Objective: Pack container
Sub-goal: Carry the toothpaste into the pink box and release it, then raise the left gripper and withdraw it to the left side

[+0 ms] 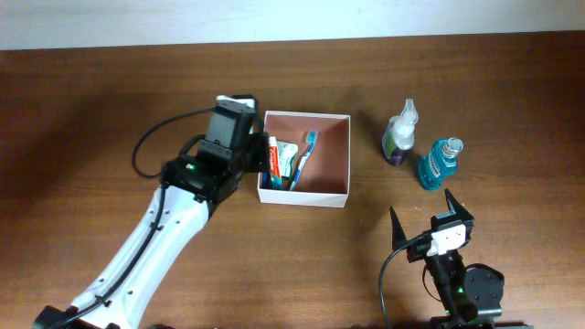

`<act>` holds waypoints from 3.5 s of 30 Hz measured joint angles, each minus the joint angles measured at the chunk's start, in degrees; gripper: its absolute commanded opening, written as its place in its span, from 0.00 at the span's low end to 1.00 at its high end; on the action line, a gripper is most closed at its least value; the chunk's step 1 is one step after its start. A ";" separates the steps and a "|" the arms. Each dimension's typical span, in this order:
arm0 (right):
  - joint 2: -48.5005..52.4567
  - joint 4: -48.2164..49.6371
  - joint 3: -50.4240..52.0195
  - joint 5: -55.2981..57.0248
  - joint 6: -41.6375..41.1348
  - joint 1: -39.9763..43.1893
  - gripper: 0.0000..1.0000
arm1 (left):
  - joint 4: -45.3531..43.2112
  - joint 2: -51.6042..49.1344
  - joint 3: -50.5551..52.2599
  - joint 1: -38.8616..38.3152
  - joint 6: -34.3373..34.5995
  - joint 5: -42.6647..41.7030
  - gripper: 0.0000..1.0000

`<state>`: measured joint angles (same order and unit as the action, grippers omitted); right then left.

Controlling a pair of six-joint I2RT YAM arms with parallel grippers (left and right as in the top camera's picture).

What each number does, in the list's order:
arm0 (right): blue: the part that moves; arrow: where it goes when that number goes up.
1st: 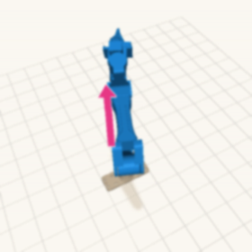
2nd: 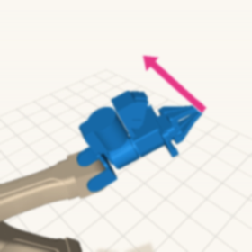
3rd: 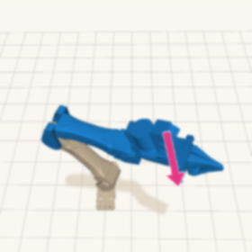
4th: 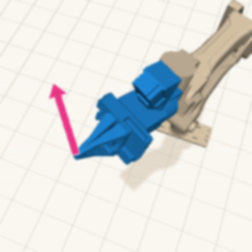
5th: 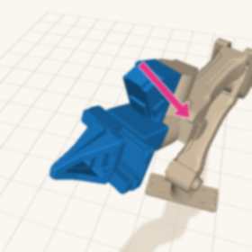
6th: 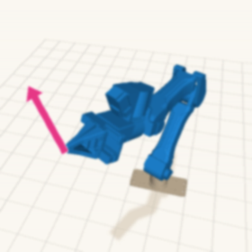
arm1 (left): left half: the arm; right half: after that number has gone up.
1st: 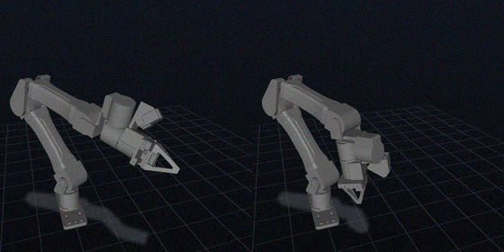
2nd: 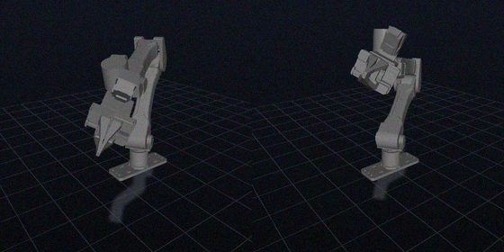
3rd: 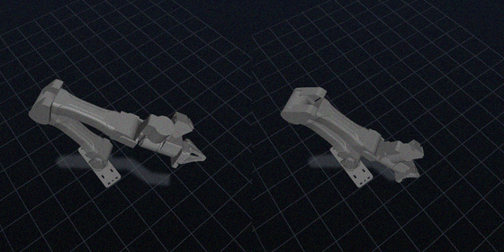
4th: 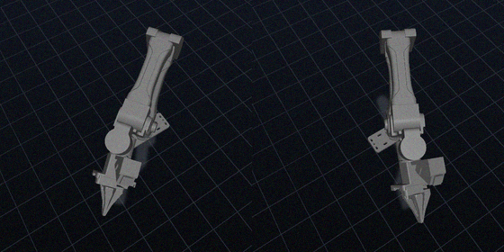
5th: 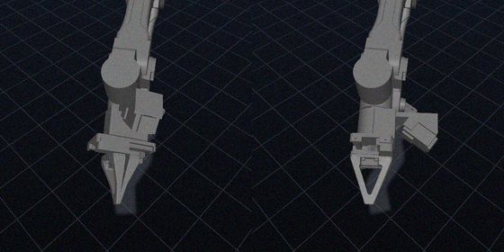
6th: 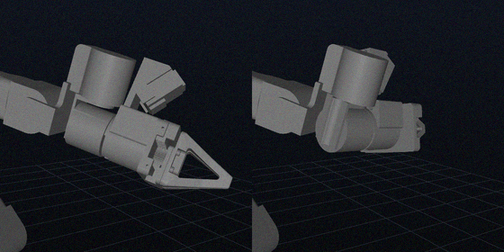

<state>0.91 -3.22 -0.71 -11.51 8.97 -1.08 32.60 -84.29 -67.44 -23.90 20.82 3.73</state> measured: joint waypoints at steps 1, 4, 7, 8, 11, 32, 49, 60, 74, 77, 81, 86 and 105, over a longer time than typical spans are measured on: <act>0.00 0.00 0.00 -0.02 0.02 0.00 0.98 | 1.53 -0.17 0.00 0.57 0.00 0.55 0.01; 0.00 0.00 0.00 0.00 0.02 0.00 0.98 | 4.42 -1.14 0.04 1.01 0.00 1.68 0.01; 0.00 0.00 0.00 -0.02 0.02 0.00 0.98 | 5.27 -2.64 0.04 0.98 0.00 2.14 0.01; 0.00 0.02 0.00 -0.02 0.02 0.00 0.98 | 5.42 -3.39 0.04 1.01 0.00 2.16 0.01; 0.00 0.00 0.00 0.00 0.04 0.00 0.98 | 5.49 -5.20 0.04 1.01 0.00 2.12 0.04; 0.00 0.00 0.00 0.00 0.04 0.00 0.98 | 10.08 -11.26 0.04 0.98 0.02 -2.08 0.01; 0.00 0.00 0.00 0.00 0.00 0.00 0.98 | 11.02 -11.30 0.04 0.90 0.00 -10.25 0.00; 0.00 0.02 0.00 0.00 0.00 0.00 0.98 | 11.19 -11.30 0.04 2.67 0.02 0.09 0.06; 0.00 0.00 0.00 0.00 0.02 0.00 0.98 | 12.74 -11.30 0.04 19.41 0.04 3.76 0.99; 0.00 0.00 0.00 0.00 0.04 0.00 0.98 | 13.07 -11.30 0.04 20.28 0.02 3.85 0.99; 0.00 0.00 0.00 -0.02 -0.02 0.00 0.98 | 13.07 -11.30 0.04 20.22 0.04 3.85 0.99; 0.00 0.00 0.00 -0.02 0.02 0.00 0.98 | 13.05 -11.30 0.04 20.22 0.04 3.82 0.99; 0.00 0.00 0.00 -0.02 0.04 0.00 0.98 | 13.05 -11.30 0.04 20.22 0.02 3.85 1.00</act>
<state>0.91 -3.22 -0.71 -11.53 9.02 -1.08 45.65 -95.59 -67.40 -3.68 20.84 7.57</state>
